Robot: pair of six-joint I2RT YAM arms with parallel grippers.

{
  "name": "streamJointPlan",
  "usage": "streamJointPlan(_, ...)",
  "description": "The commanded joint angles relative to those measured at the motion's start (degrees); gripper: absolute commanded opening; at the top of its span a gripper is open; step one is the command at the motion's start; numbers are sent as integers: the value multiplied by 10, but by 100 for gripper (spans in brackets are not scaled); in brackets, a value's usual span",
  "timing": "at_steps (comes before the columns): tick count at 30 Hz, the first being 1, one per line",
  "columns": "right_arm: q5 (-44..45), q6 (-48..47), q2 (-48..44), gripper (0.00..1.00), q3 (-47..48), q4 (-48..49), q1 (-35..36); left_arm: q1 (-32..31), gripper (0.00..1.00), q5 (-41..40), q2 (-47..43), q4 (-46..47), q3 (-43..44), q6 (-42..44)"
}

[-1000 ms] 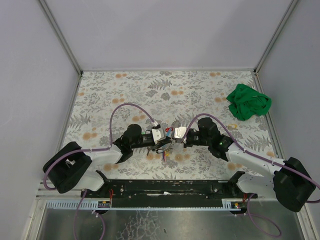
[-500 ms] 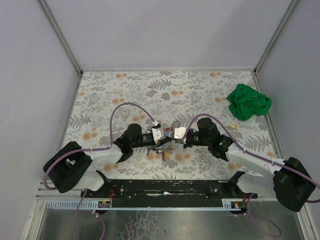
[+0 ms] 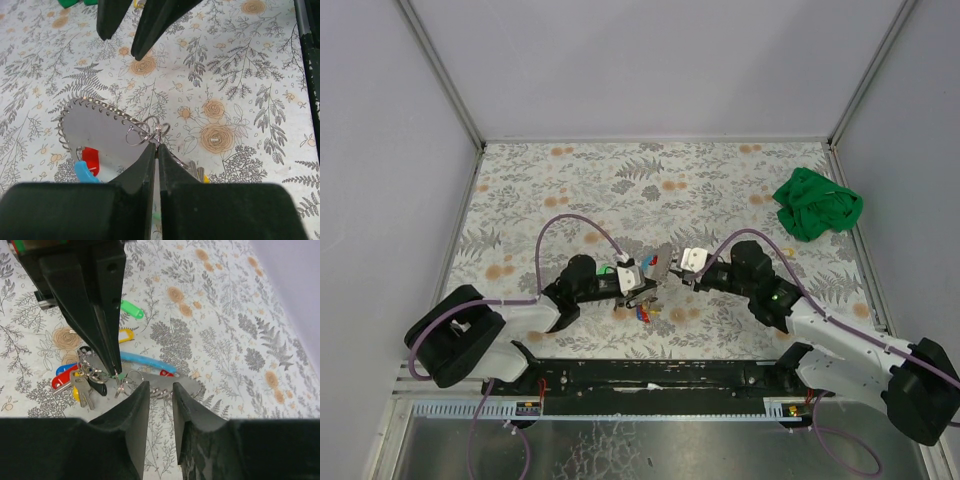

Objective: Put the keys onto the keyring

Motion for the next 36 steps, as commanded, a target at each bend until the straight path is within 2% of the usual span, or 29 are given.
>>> streamJointPlan(1,19,36,1,33,-21,42,6,8,0,25,-14,91,-17,35)
streamJointPlan(4,4,44,12,38,-30,56,6,8,0,34,-14,96,-22,48)
streamJointPlan(24,-57,86,94,48,-36,106,6,8,0,48,-2,117,-29,73)
streamJointPlan(27,-28,101,99,47,-35,108,6,8,0,52,-4,118,-29,71)
streamJointPlan(36,166,196,95,35,-15,75,5,8,0,62,-9,118,-30,66)
